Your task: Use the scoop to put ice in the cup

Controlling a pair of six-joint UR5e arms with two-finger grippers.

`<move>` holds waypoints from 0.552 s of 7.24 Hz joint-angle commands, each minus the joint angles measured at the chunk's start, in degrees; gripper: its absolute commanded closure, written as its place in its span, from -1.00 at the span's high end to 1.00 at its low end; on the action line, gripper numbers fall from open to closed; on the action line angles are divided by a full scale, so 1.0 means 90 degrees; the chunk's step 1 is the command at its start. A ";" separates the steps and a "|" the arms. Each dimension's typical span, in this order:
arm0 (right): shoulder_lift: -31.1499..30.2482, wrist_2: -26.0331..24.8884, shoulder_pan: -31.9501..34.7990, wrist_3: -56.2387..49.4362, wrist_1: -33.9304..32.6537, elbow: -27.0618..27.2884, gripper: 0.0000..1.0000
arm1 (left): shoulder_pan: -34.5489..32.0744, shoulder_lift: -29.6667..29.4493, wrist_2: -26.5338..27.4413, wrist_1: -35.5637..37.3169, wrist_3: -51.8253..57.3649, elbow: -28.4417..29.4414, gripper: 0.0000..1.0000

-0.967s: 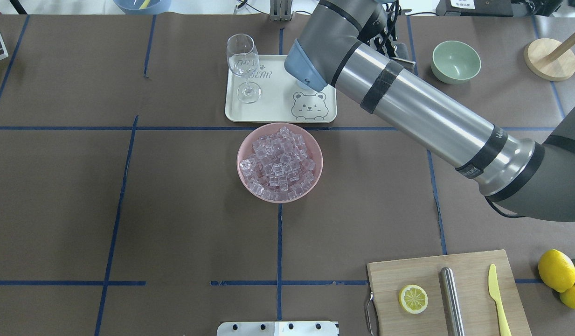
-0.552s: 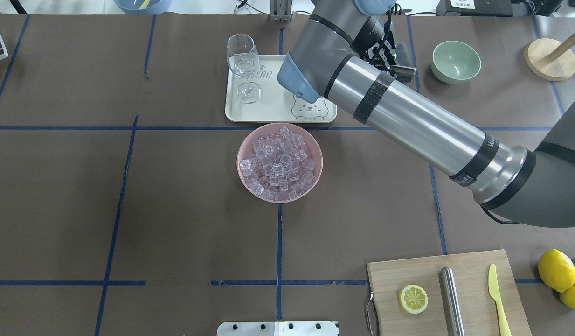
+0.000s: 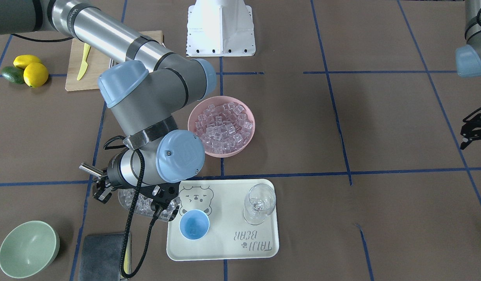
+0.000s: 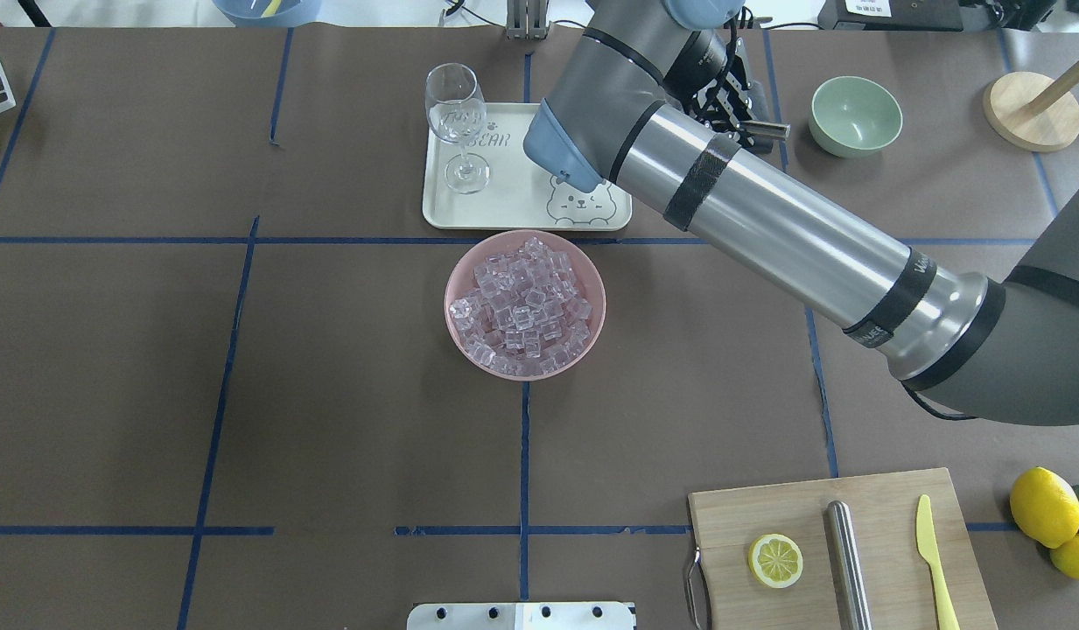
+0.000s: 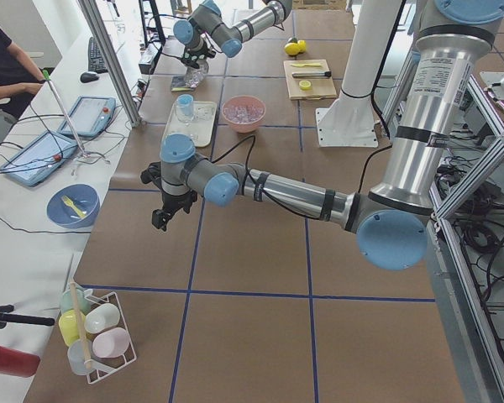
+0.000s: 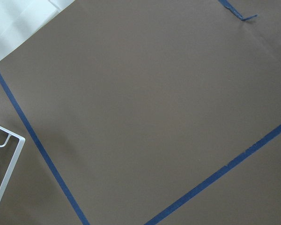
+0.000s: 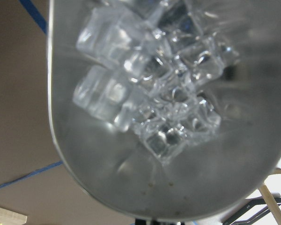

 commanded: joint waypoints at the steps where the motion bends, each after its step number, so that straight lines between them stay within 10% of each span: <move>1: 0.0168 -0.0151 0.0024 -0.0077 -0.0254 -0.0065 -1.00 | 0.0006 0.0005 0.0000 -0.0008 0.0000 0.0007 1.00; 4: 0.0384 -0.0385 0.0005 -0.0273 -0.0390 -0.0309 -1.00 | 0.0006 -0.0034 -0.0010 -0.0017 0.0000 -0.0002 1.00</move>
